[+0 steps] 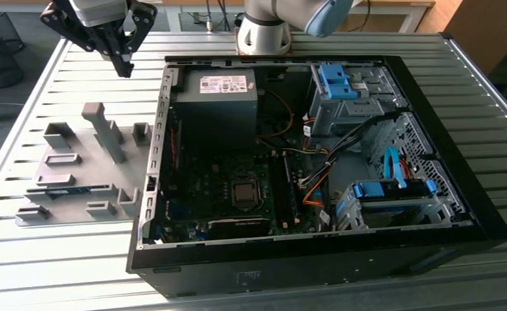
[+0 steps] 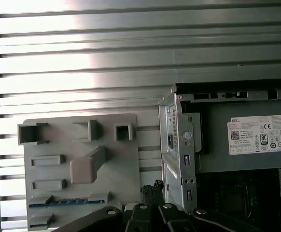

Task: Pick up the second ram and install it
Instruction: 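Reach for the second ram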

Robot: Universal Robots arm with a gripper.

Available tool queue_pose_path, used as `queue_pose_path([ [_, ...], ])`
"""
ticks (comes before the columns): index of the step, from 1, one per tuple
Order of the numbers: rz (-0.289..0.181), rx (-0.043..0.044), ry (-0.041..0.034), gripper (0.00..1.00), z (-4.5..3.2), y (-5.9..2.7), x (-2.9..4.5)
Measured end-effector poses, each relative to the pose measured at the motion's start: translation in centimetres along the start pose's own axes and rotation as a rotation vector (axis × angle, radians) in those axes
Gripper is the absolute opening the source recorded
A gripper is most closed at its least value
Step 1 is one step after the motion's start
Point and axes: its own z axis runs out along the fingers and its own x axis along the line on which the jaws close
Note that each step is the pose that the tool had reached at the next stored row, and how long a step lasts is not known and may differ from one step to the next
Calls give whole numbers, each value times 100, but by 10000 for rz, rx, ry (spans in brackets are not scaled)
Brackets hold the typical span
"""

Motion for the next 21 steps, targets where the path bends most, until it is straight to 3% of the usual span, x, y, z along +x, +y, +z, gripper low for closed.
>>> queue_pose_path([
  [21, 0, 0, 0, 10, -1, -9, 121],
])
